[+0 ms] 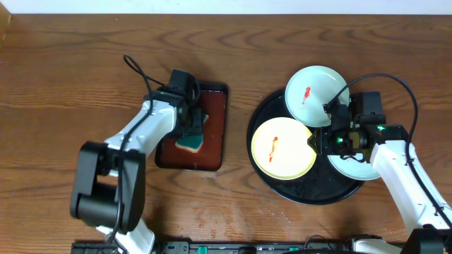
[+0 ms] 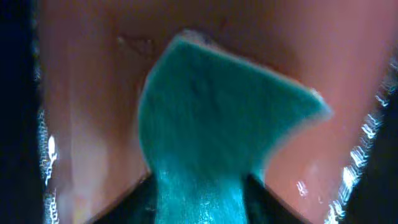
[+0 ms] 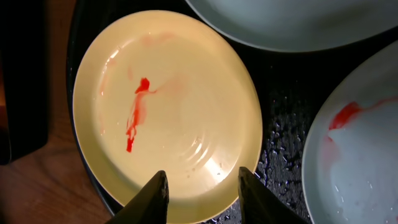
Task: Clean dirty plates on tray and stack at the side
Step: 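Lower left gripper into the small tray and grasp the green sponge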
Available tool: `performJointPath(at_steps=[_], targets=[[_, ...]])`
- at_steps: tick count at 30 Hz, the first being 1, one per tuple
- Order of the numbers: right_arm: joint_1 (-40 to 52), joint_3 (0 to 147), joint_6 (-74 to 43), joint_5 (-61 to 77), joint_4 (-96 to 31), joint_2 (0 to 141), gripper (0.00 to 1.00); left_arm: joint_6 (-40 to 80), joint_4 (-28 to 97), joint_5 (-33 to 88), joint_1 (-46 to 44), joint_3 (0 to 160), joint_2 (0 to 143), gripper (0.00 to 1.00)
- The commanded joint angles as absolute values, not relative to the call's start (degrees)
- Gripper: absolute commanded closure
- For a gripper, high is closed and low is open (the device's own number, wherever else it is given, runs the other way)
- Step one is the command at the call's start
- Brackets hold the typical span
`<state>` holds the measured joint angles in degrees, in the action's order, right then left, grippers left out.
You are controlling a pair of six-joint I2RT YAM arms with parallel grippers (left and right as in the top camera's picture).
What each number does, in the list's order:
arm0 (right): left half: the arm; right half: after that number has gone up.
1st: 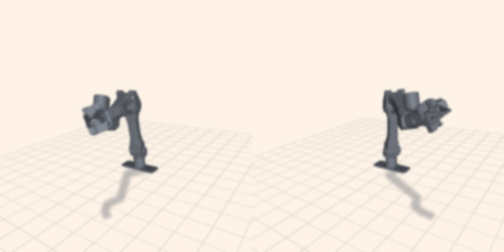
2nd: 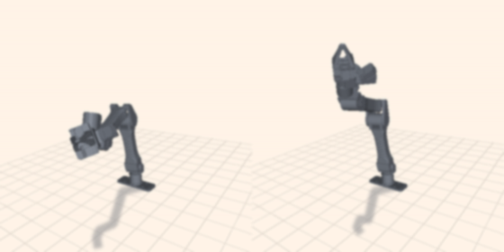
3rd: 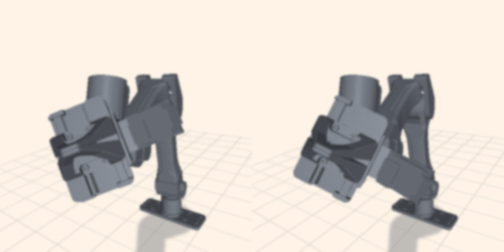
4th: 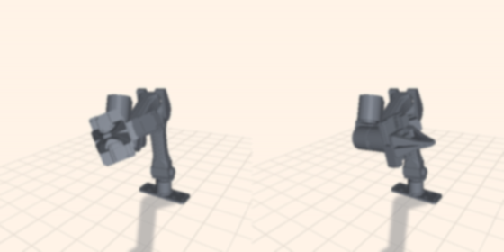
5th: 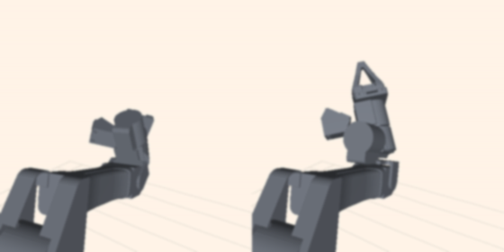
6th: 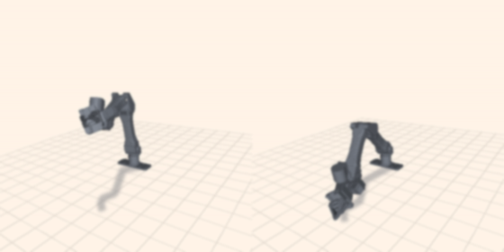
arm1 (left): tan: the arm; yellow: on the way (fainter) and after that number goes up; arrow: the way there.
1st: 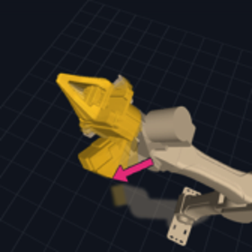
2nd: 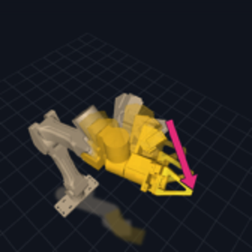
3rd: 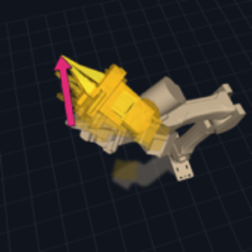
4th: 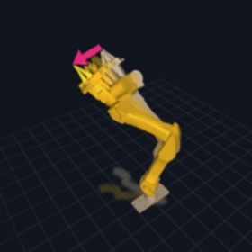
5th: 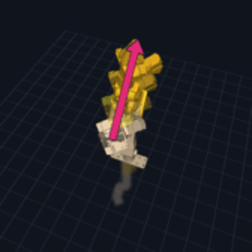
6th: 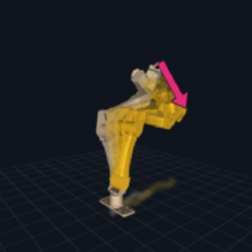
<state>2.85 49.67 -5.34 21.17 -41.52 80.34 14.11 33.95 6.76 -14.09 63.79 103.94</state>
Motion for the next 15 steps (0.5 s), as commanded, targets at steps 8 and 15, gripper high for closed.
performJointPath(at_steps=[8,15], targets=[[2.7,50.6,-8.3,19.4,-42.6,79.8,0.62,13.3,33.8,6.8,-14.2,64.8,107.2,0.93],[2.7,50.2,-15.0,12.4,-43.3,79.8,0.5,13.3,39.3,6.8,-14.2,68.4,100.5,0.93]])
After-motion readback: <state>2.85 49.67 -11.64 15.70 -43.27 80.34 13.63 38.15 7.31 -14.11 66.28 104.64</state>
